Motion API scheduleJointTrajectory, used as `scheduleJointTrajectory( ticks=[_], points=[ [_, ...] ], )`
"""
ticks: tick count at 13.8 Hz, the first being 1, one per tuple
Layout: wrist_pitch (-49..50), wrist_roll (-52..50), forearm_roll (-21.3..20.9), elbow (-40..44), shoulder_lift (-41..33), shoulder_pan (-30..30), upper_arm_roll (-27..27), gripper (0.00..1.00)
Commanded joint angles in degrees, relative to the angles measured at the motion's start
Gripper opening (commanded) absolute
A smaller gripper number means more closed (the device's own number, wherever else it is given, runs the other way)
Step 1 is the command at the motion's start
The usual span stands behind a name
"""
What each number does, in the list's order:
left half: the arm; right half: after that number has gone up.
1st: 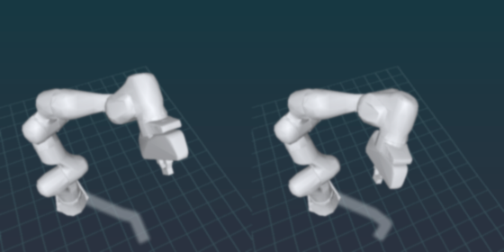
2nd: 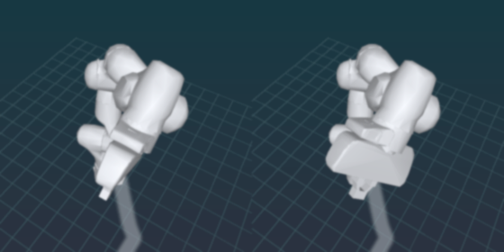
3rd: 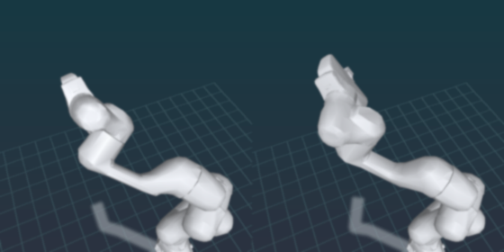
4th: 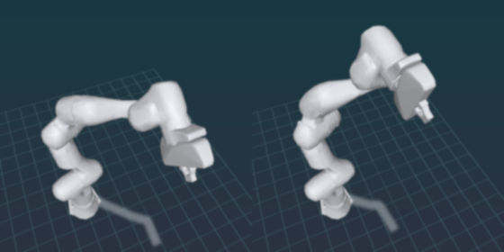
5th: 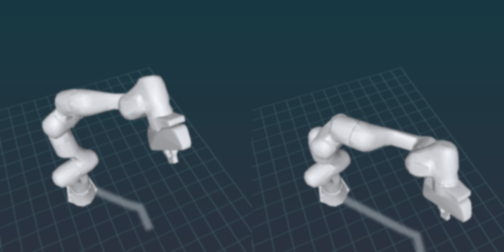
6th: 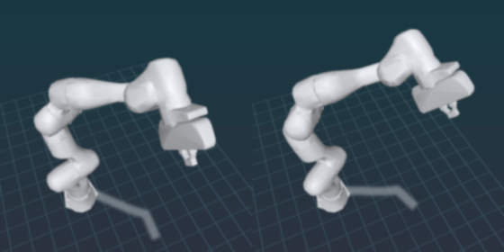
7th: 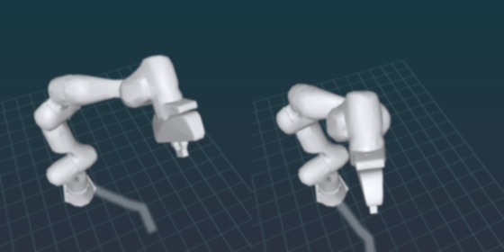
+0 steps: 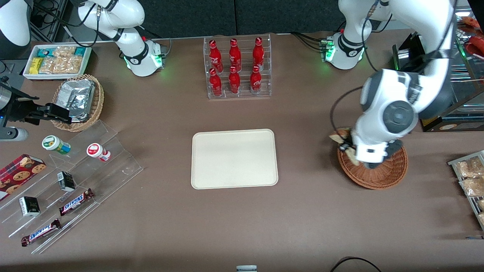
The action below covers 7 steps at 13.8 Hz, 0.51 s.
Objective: Place sandwich from basket to tray
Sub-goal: 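Close the left gripper on the sandwich and lift it from the basket, then carry the held sandwich with the left gripper over the cream tray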
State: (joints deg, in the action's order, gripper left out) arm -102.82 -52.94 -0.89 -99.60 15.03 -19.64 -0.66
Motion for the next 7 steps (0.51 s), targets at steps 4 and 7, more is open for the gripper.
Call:
scheduleJointTrajectory(
  ticks=[4,7],
  points=[
    [1.6,-6.2,1.1,8.7,5.3,-13.0,-0.6,0.04],
    [1.0,-7.3,4.3,13.1,10.3,-17.5,-0.6,0.04]
  ],
)
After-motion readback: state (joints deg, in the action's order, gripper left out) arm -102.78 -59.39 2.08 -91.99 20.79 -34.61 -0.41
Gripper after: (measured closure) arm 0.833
